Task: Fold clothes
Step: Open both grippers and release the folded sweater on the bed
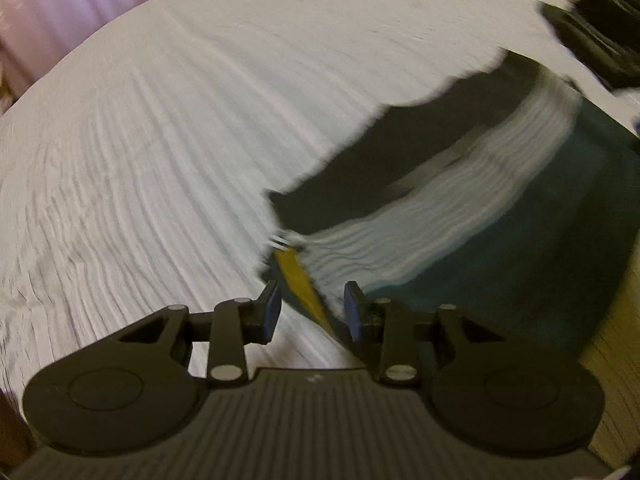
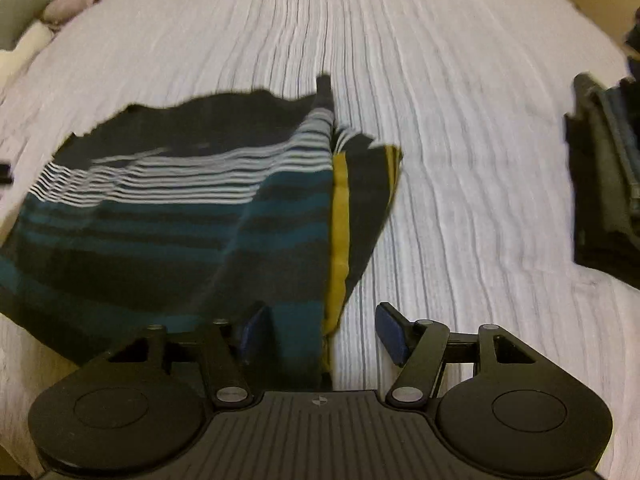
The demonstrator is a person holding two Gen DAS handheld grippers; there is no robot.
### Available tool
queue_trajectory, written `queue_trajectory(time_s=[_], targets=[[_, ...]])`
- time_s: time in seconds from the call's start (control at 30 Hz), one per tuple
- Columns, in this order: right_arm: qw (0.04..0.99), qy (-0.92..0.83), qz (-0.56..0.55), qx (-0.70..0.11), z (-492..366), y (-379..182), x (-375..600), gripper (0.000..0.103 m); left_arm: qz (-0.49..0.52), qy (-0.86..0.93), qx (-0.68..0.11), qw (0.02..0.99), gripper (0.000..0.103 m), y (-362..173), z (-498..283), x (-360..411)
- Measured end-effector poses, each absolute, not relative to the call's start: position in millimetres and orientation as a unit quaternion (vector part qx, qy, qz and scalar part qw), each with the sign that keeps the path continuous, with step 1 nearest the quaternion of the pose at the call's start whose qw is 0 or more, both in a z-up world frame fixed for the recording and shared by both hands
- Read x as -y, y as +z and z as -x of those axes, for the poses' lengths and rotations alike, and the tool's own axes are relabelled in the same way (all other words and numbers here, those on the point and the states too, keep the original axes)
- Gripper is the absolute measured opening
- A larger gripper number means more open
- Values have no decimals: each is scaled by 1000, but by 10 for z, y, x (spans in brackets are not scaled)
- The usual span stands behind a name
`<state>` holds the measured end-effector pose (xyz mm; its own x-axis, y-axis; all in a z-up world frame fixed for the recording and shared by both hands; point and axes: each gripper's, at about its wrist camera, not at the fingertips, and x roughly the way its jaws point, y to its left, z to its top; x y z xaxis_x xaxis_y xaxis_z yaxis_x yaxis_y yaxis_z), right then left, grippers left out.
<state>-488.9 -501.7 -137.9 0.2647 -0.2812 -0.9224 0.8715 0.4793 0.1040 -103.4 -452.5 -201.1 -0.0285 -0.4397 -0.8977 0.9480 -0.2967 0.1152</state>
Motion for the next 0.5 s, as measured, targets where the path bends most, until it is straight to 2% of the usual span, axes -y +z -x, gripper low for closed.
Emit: queue_trajectory(time_s=[0.2,0.3,0.37,0.5], targets=[[781,-367,-312,-399,4742,-1209,4575,62,-501,-678,-274,462,30,-2233,1627,4011],[765,-346,-323,-436,4746,-1512,4538,62,-536,-658,-285,446,30,-2370,1737,3813],[729,-348,-373,-457,4933,-1726,4605,62,-543,-655,-280,444,30,-2355,1788,3727],[727,-376,-359,-448,5098,-1553,4569,62,-529,-656,-279,460,31,-2126,1801,3643]])
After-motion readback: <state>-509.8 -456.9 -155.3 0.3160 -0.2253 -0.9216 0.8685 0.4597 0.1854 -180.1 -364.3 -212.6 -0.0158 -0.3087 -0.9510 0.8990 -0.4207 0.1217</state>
